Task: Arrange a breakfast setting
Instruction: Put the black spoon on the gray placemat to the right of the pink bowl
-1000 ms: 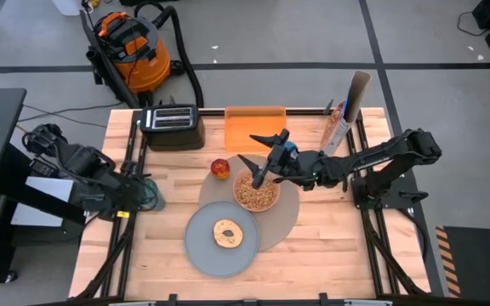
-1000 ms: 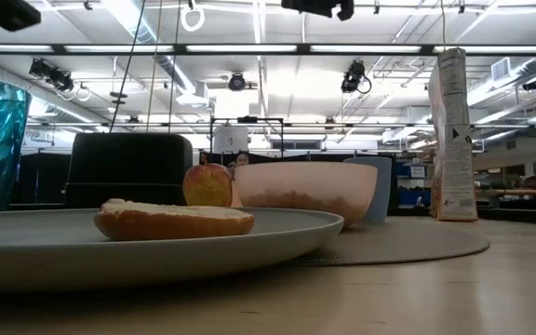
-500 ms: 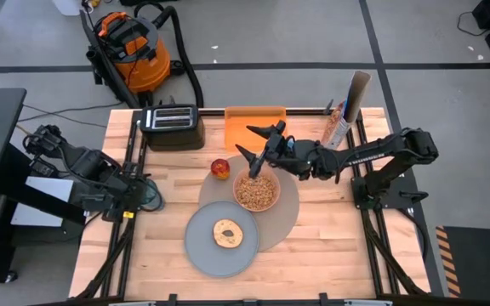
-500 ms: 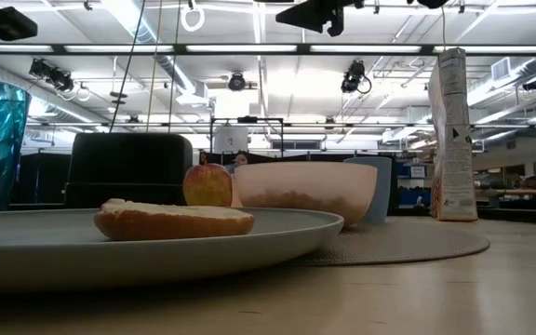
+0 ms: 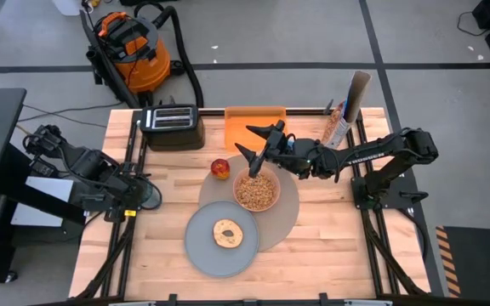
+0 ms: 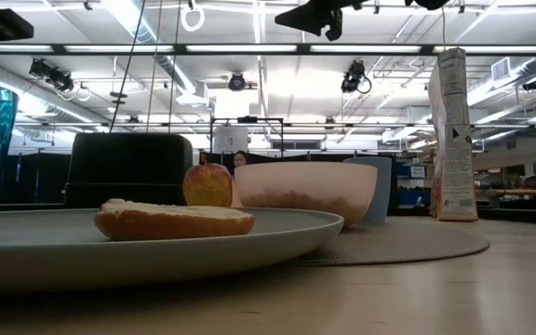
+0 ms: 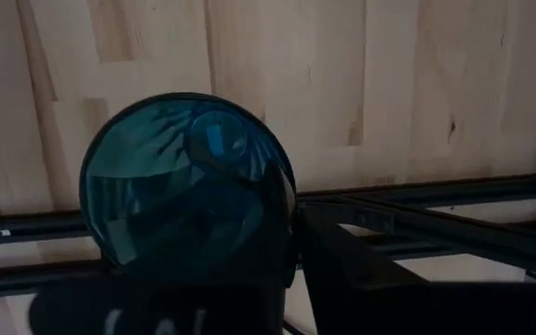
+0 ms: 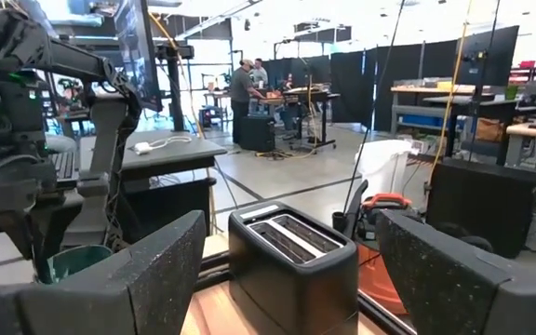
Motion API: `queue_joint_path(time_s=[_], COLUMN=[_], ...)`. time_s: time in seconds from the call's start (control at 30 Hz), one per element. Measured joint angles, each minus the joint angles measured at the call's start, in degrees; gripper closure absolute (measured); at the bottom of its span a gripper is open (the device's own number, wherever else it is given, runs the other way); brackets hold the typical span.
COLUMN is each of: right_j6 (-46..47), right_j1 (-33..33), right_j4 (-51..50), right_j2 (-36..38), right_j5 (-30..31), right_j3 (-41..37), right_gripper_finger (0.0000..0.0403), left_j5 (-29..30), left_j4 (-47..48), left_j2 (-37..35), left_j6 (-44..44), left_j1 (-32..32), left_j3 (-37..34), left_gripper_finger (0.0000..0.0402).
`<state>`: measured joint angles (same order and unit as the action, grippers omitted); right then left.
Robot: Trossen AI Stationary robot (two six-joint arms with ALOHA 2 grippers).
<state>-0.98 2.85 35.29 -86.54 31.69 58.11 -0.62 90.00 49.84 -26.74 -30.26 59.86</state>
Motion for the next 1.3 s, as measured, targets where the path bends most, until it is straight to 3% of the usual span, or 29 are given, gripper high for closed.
queue_joint_path(time_s=[0.33, 0.93, 1.3], right_j6=[6.83, 13.26, 14.89], right_j1=[0.11, 0.32, 1.46], right_j4=[-0.84, -3.06, -5.20], right_j2=[0.00, -0.37, -2.95], right_j5=[-1.29, -7.09, -9.77], right_j3=[0.00, 0.00, -0.02], right_gripper_finger=[0.0080, 0.0080, 0.0080], left_j5=[0.52, 0.36, -2.77], left_j4=[0.05, 0.03, 0.02], left_j2=[-0.11, -0.10, -0.02], left_j6=[-8.64, -10.49, -10.14], left_j1=[0.00, 4.72, 8.65], left_j3=[3.11, 11.17, 17.50], left_gripper_finger=[0.0381, 0.0383, 0.0383])
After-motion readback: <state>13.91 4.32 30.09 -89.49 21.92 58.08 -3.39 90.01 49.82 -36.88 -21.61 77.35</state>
